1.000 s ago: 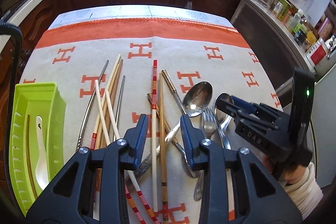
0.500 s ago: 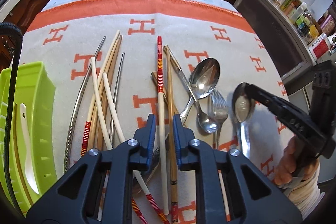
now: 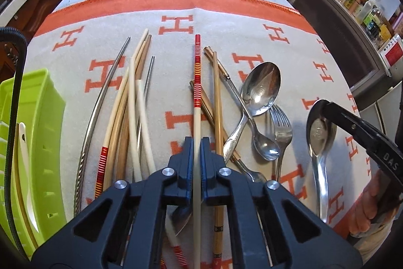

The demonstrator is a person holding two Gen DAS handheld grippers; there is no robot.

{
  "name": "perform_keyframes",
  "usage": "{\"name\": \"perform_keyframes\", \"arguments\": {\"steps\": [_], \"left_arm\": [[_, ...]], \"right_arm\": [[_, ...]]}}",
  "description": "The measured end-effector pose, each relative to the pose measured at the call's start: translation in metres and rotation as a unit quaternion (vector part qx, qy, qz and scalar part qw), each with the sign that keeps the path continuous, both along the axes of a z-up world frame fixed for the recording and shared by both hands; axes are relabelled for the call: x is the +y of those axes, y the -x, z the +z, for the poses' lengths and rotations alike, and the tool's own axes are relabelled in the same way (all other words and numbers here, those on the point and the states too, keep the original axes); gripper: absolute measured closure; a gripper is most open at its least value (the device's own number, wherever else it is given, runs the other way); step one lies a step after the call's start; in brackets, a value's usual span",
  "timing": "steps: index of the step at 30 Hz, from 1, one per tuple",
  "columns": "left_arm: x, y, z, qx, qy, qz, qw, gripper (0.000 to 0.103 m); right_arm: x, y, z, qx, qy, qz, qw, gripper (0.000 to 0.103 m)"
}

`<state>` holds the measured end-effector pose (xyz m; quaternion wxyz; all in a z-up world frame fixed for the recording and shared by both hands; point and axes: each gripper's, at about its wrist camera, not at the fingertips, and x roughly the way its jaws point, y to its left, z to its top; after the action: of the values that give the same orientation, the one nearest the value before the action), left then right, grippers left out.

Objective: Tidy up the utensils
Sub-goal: 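Place the red-striped chopstick and metal spoon into the green tray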

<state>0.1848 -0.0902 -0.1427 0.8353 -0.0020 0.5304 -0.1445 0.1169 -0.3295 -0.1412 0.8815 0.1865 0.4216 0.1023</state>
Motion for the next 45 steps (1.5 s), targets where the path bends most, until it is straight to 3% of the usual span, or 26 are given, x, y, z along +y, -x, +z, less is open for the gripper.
{"name": "perform_keyframes", "arguments": {"steps": [4,12,19,23,27,33,40,45], "left_arm": [[0.001,0.011,0.013,-0.024,-0.008,0.007,0.9997,0.1],[0.021,0.054,0.071,-0.076,0.01,0.01,0.997,0.1],[0.078,0.104,0.128,-0.127,0.007,0.041,0.9911,0.1],[0.12,0.128,0.144,-0.146,-0.011,0.071,0.9867,0.1],[0.158,0.139,0.134,-0.136,-0.033,0.101,0.985,0.1],[0.212,0.145,0.094,-0.098,-0.014,0.132,0.9863,0.1],[0.235,0.132,0.053,-0.072,0.019,0.128,0.989,0.1],[0.236,0.126,0.035,-0.069,0.011,0.113,0.9911,0.099]], "right_arm": [[0.003,0.006,0.009,-0.006,0.0,0.002,1.0,0.101],[0.019,0.027,0.042,-0.031,0.004,0.016,0.999,0.101],[0.061,0.042,0.074,-0.054,0.013,0.057,0.997,0.101],[0.107,0.047,0.092,-0.064,0.02,0.096,0.993,0.101],[0.157,0.049,0.107,-0.074,0.03,0.132,0.988,0.101],[0.24,0.045,0.114,-0.071,0.053,0.182,0.979,0.101],[0.315,0.031,0.088,-0.041,0.084,0.218,0.972,0.101],[0.344,0.021,0.062,-0.024,0.106,0.235,0.966,0.101]]}}
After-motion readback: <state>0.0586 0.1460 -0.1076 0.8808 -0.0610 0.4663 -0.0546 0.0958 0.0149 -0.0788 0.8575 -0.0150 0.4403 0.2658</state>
